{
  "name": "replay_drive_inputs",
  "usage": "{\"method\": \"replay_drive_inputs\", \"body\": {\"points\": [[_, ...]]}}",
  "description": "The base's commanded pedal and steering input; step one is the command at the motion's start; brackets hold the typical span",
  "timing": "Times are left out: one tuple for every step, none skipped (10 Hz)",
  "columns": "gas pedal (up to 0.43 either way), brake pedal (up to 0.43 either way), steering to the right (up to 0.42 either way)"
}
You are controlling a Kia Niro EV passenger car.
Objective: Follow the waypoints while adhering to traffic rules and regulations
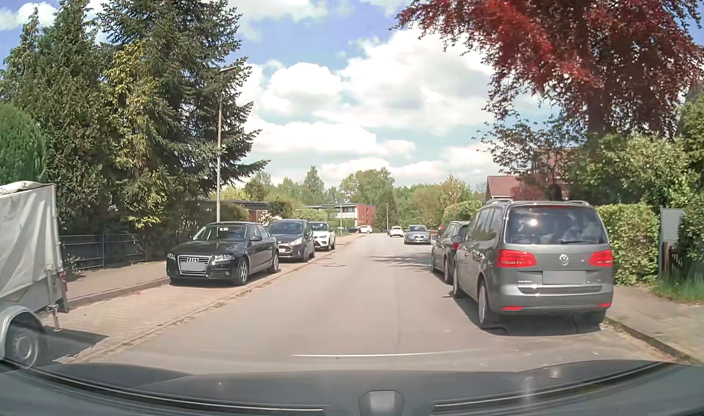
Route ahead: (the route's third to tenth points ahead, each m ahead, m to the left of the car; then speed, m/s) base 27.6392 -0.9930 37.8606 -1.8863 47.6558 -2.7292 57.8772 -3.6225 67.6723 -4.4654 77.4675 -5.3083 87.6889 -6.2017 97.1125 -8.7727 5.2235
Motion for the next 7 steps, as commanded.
{"method": "replay_drive_inputs", "body": {"points": [[0.138,0.0,0.003],[0.138,0.0,0.008],[0.138,0.0,0.01],[0.138,0.0,0.016],[0.138,0.0,0.021],[0.138,0.0,0.026],[0.138,0.0,0.028]]}}
